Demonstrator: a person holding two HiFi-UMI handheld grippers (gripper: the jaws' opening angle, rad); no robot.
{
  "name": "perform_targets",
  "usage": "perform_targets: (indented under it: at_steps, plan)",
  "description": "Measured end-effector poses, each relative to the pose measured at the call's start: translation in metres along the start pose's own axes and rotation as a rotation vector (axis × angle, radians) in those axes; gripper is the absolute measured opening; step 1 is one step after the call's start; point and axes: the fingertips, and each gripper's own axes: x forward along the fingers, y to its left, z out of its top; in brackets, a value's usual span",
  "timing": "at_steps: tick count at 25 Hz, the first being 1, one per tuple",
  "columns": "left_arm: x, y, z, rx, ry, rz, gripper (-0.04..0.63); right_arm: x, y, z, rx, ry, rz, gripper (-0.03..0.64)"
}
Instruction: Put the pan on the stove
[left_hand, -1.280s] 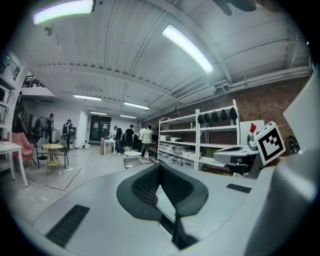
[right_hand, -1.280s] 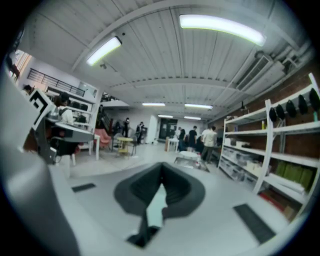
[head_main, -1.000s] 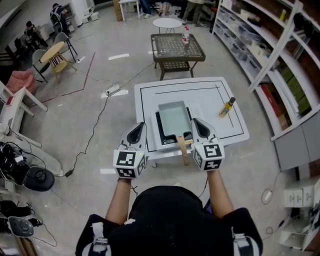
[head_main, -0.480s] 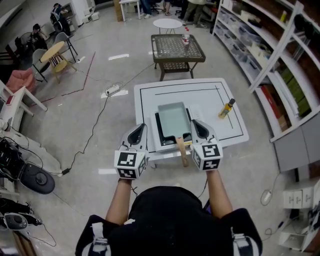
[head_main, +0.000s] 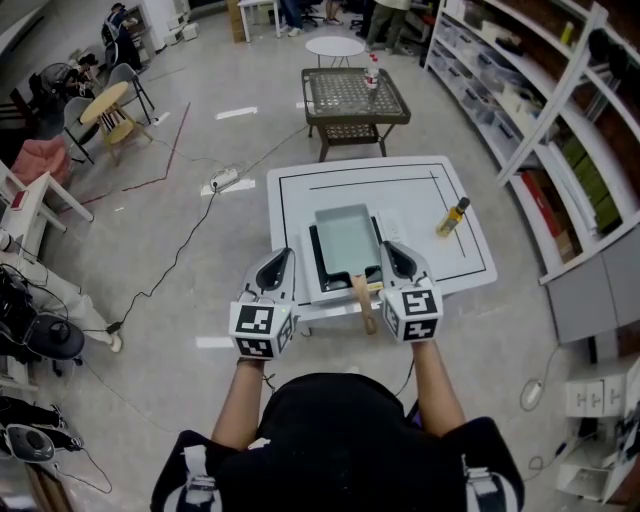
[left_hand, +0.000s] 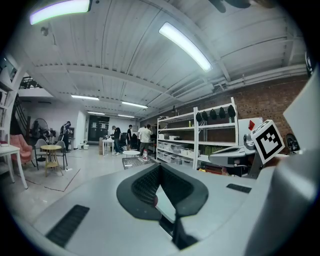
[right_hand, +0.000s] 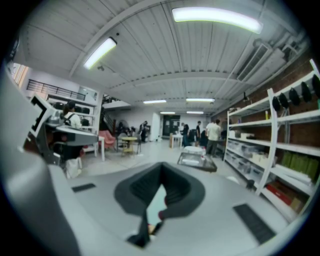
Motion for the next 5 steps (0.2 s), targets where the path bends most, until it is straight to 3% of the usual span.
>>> perform_targets:
  at_steps: [5]
  plan:
    - [0.0003, 0.0, -0.0039, -0.016, 0.001, -0.006, 0.025, 0.002, 0.0018, -0.0044, 0.0, 0.008, 0.008, 0.034]
